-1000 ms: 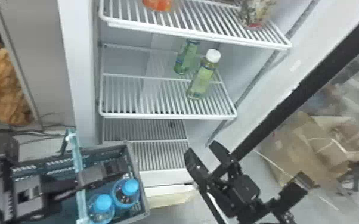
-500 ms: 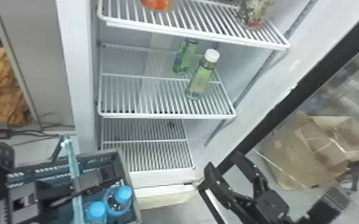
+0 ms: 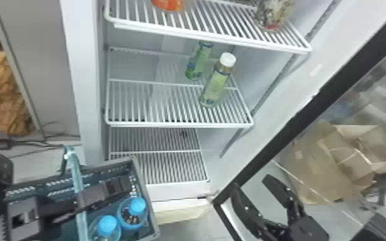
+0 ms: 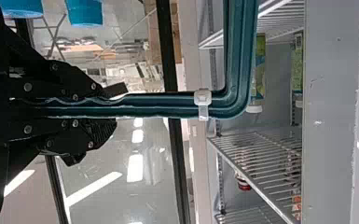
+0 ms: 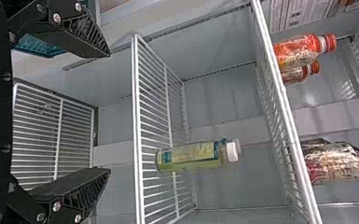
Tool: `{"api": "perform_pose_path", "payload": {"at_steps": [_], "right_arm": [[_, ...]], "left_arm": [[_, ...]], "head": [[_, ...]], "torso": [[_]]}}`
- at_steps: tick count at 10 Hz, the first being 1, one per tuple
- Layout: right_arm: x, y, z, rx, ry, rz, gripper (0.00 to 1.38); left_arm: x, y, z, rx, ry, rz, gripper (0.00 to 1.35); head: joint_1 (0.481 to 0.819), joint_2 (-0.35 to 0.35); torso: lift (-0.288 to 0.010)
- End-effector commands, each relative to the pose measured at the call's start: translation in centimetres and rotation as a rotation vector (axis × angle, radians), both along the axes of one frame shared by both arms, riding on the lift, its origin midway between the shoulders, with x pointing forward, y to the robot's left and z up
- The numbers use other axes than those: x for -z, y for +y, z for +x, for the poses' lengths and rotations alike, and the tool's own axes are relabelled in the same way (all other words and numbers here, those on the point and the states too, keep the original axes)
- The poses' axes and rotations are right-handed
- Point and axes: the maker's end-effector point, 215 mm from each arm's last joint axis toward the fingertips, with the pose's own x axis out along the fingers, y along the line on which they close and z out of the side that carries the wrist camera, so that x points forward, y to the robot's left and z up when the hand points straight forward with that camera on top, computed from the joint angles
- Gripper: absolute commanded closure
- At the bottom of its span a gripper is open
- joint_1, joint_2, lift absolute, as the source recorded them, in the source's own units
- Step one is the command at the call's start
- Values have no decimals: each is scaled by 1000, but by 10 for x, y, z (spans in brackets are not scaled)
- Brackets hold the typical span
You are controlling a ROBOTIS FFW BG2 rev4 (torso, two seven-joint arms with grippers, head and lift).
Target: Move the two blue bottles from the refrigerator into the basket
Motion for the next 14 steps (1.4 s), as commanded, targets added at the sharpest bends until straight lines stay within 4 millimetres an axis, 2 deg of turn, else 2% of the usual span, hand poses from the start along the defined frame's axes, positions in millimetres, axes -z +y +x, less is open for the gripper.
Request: {"api": "perform_pose_path", "payload": {"at_steps": [1, 14], "right_arm": [[-1, -2, -3, 5, 4, -4, 191], [2, -6, -4, 9, 9, 5, 191]], "left_arm": [[0, 1, 1, -2, -2, 0, 1200], [-5, 3, 5, -13, -15, -5, 1200]], "head": [[695, -350], [695, -350]], "torso": [[-220], [-220]]}}
